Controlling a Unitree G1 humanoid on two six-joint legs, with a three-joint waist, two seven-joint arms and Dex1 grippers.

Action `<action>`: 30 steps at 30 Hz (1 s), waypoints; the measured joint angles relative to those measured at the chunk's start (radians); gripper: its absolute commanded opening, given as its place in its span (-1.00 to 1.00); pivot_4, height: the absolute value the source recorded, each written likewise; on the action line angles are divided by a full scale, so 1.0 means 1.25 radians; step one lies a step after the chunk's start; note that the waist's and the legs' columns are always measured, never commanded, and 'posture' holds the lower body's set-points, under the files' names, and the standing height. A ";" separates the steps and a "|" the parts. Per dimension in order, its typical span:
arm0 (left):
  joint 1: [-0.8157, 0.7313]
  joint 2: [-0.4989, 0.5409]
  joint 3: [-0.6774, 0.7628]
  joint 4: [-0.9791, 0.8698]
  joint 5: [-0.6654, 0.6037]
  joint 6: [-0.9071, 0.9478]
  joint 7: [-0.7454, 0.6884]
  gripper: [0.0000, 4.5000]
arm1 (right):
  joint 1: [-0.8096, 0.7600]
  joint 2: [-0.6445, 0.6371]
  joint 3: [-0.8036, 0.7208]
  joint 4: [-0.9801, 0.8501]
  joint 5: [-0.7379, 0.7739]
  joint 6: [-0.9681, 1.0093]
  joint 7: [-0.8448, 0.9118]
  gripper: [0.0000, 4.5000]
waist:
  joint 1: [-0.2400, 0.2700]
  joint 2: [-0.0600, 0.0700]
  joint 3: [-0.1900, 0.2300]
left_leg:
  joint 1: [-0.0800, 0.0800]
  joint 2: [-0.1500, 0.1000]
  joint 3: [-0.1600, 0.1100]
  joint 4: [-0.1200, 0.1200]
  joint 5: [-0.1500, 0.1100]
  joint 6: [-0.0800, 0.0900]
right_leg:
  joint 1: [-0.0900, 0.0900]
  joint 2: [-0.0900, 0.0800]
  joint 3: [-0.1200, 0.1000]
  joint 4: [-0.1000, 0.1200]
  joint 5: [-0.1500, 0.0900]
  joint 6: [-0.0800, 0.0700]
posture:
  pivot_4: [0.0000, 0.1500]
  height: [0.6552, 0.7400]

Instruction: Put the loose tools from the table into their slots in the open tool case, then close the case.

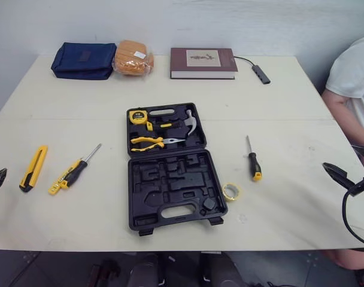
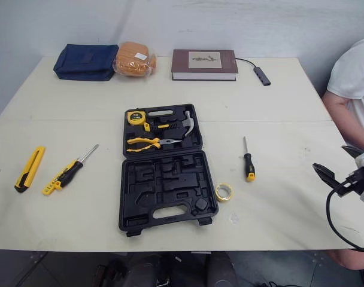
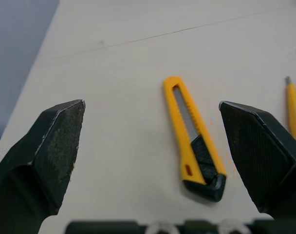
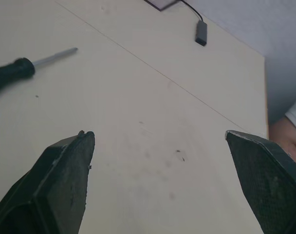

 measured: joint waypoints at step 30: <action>-0.047 -0.254 -0.391 -0.611 0.103 0.424 0.273 -1.00 | -0.422 0.207 0.458 0.067 -0.197 0.104 0.026 -1.00 | 0.021 0.000 0.000 | -0.003 0.000 0.000 0.005 0.004 0.002 | 0.000 0.002 -0.001 0.001 0.001 0.001 | 1.00 1.00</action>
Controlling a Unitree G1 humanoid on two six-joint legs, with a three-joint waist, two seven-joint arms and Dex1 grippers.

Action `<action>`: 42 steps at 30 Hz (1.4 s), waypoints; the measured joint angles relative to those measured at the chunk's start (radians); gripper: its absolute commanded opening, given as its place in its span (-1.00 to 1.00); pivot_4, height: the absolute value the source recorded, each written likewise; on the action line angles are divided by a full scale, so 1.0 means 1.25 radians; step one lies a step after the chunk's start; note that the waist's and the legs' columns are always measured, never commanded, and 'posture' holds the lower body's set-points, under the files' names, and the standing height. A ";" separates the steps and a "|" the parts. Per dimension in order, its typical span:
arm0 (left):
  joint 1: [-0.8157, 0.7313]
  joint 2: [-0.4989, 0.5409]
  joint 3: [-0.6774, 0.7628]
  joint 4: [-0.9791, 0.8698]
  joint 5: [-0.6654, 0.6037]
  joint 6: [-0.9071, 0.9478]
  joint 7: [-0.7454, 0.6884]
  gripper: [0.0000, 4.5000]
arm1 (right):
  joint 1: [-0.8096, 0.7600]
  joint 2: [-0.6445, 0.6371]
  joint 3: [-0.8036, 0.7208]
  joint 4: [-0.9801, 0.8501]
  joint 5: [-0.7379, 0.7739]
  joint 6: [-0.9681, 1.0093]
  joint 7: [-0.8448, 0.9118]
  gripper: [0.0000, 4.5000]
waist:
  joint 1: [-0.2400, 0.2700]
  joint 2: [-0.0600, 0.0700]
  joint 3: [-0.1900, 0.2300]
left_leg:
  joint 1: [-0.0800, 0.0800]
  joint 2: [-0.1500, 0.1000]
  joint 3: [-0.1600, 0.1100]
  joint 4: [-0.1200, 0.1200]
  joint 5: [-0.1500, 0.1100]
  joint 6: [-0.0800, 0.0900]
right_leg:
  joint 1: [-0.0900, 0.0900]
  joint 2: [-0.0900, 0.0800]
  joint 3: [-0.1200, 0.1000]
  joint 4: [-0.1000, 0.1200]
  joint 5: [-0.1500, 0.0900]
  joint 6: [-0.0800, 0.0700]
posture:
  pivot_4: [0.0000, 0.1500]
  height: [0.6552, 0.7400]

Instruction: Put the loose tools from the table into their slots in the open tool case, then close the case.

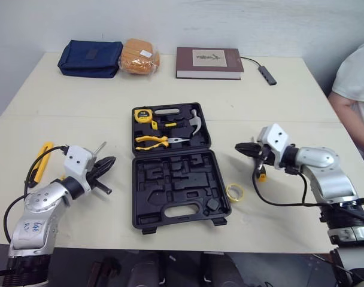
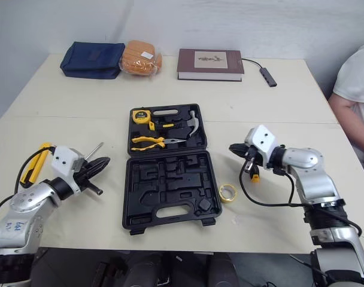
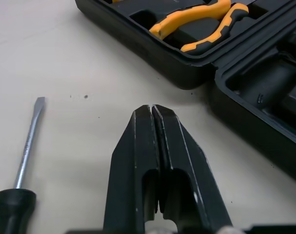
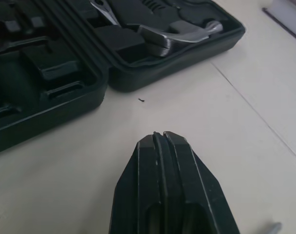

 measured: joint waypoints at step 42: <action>-0.205 -0.022 -0.136 0.216 0.105 -0.027 -0.162 -1.00 | 0.064 0.090 0.059 -0.155 -0.068 0.188 0.030 -1.00 | 0.003 0.000 0.000 | 0.000 0.000 0.000 0.001 -0.002 0.000 | 0.001 0.000 -0.002 0.000 0.000 0.000 | 1.00 1.00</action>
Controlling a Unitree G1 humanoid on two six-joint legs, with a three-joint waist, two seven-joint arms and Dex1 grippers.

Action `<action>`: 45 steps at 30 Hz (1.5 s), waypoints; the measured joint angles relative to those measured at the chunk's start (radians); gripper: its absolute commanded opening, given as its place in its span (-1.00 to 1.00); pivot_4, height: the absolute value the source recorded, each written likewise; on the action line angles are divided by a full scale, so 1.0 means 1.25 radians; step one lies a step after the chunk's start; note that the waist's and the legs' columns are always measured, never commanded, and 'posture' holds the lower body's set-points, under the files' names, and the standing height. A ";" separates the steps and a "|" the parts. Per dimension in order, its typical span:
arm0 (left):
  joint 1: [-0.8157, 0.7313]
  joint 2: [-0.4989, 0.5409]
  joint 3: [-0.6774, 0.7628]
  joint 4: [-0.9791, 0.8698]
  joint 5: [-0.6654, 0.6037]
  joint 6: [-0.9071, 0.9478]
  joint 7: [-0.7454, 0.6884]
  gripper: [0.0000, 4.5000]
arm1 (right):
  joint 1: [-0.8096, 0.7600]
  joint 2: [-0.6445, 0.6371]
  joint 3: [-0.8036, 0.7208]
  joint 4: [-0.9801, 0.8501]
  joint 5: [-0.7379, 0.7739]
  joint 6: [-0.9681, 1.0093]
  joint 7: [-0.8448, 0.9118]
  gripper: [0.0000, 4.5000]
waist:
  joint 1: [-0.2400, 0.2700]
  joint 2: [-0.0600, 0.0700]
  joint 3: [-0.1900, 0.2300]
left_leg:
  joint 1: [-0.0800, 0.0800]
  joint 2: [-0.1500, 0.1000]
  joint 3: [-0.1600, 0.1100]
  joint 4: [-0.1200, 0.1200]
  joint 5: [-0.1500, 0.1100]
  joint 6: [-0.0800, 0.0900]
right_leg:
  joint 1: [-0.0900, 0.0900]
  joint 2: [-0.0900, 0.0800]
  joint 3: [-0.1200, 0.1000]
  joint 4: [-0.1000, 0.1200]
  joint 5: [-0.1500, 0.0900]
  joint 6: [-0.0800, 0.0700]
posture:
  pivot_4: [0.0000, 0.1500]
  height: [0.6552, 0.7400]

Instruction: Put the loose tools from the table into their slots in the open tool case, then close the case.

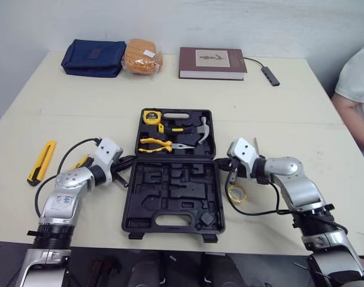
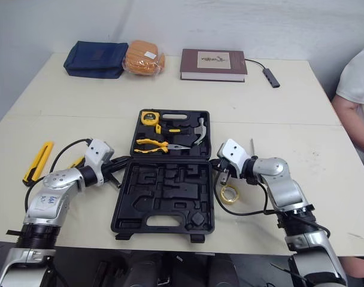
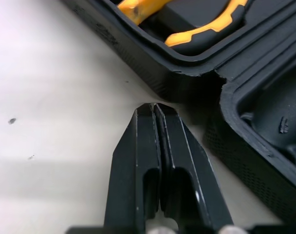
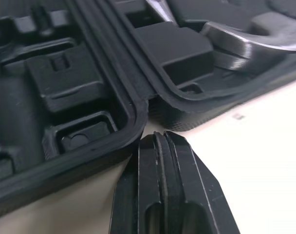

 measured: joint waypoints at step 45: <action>0.458 0.251 0.853 0.374 -0.163 -0.153 0.112 0.98 | 0.543 -0.274 -0.728 0.217 0.194 -0.497 0.091 1.00 | -0.002 -0.001 0.000 | 0.002 0.002 0.000 -0.008 -0.008 -0.002 | -0.002 -0.001 0.004 -0.012 0.001 -0.002 | 1.00 1.00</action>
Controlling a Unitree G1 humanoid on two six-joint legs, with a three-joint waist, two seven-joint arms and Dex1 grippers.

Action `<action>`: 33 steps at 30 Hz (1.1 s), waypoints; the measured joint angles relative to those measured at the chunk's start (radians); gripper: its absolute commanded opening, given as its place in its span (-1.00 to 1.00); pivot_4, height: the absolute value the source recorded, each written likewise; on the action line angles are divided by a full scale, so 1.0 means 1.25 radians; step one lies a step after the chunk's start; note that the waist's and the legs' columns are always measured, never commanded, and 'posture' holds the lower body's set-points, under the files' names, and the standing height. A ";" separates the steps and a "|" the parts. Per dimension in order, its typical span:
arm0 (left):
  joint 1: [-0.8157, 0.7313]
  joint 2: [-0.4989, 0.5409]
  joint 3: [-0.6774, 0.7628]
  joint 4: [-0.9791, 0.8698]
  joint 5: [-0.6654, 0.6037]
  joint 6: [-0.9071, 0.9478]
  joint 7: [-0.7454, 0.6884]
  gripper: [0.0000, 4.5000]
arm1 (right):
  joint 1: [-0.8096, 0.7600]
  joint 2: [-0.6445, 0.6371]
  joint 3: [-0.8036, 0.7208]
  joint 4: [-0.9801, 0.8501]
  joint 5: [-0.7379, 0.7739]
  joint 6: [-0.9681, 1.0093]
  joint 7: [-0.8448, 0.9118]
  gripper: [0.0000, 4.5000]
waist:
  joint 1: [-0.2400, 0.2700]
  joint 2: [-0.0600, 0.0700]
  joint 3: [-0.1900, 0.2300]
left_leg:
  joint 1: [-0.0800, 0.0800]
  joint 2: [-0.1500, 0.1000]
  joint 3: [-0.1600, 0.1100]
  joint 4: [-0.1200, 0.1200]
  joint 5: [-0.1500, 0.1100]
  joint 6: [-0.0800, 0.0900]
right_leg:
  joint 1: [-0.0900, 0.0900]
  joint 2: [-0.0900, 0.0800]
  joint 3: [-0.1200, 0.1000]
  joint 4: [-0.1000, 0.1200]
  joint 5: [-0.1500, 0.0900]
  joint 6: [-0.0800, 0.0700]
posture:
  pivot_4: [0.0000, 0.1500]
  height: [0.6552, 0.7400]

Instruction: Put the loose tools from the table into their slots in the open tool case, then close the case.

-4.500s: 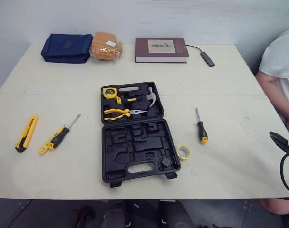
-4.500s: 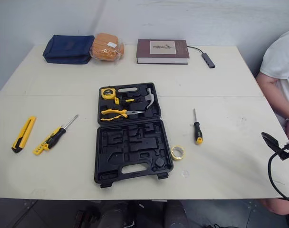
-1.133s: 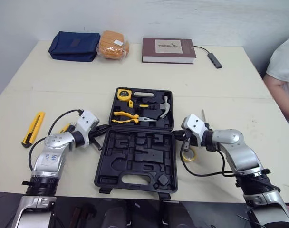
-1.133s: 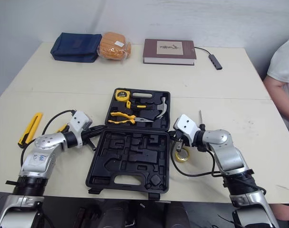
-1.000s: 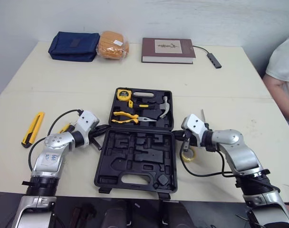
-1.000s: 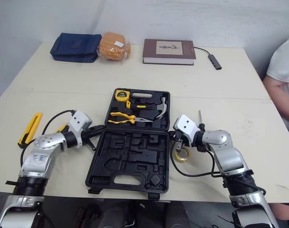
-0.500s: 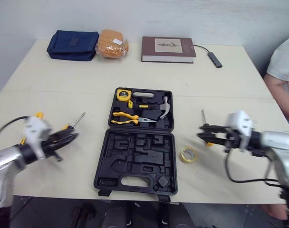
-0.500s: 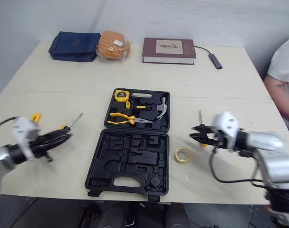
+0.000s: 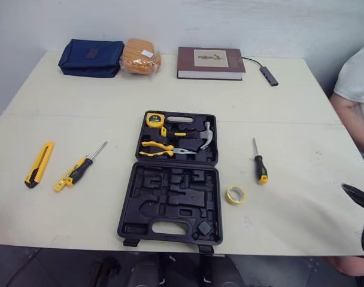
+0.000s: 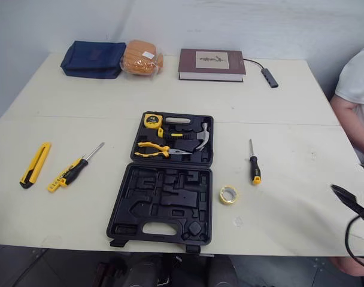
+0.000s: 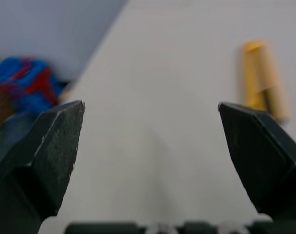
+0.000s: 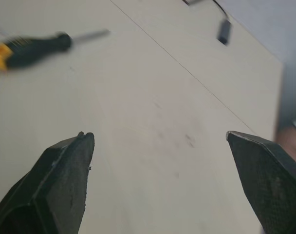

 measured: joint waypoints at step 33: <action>0.001 -0.031 -0.386 -0.622 -0.112 0.205 -0.171 0.98 | -0.143 0.091 0.306 -0.461 0.279 0.274 0.005 1.00 | -0.001 0.002 0.000 | 0.000 0.003 0.002 0.003 0.003 -0.004 | 0.001 0.001 -0.002 0.005 0.001 -0.002 | 1.00 1.00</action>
